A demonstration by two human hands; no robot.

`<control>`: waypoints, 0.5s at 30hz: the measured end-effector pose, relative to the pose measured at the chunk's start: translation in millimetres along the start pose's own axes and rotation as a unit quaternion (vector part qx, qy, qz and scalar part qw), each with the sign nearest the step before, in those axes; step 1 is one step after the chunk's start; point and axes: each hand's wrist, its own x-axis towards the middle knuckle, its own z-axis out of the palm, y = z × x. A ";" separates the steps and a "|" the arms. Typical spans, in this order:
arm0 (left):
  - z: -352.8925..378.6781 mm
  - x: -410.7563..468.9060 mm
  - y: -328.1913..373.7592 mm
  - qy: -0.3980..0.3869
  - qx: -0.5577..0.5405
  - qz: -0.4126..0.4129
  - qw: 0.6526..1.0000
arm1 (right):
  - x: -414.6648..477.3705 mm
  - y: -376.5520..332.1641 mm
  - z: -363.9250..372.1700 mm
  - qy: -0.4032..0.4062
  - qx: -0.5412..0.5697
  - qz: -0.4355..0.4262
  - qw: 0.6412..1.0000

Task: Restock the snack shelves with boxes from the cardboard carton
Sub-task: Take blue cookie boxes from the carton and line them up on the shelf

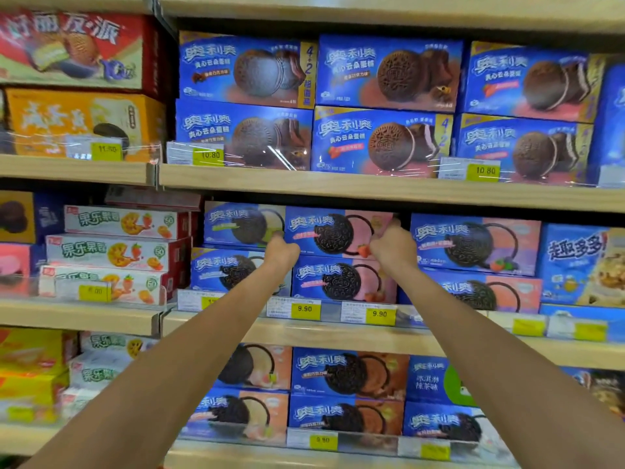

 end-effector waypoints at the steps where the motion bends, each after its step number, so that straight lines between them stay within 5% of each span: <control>1: 1.1 -3.4 1.5 -0.011 -0.004 -0.001 1.000 | 0.5 0.3 -1.2 -0.008 0.004 0.007 1.000; 9: -2.7 -21.3 16.1 -0.082 0.019 -0.018 0.996 | -7.4 2.5 -13.2 -0.117 0.081 0.030 0.989; 15: -2.7 -49.3 16.0 -0.057 -0.013 0.009 0.998 | -38.0 -5.6 -14.6 -0.061 0.156 0.005 0.986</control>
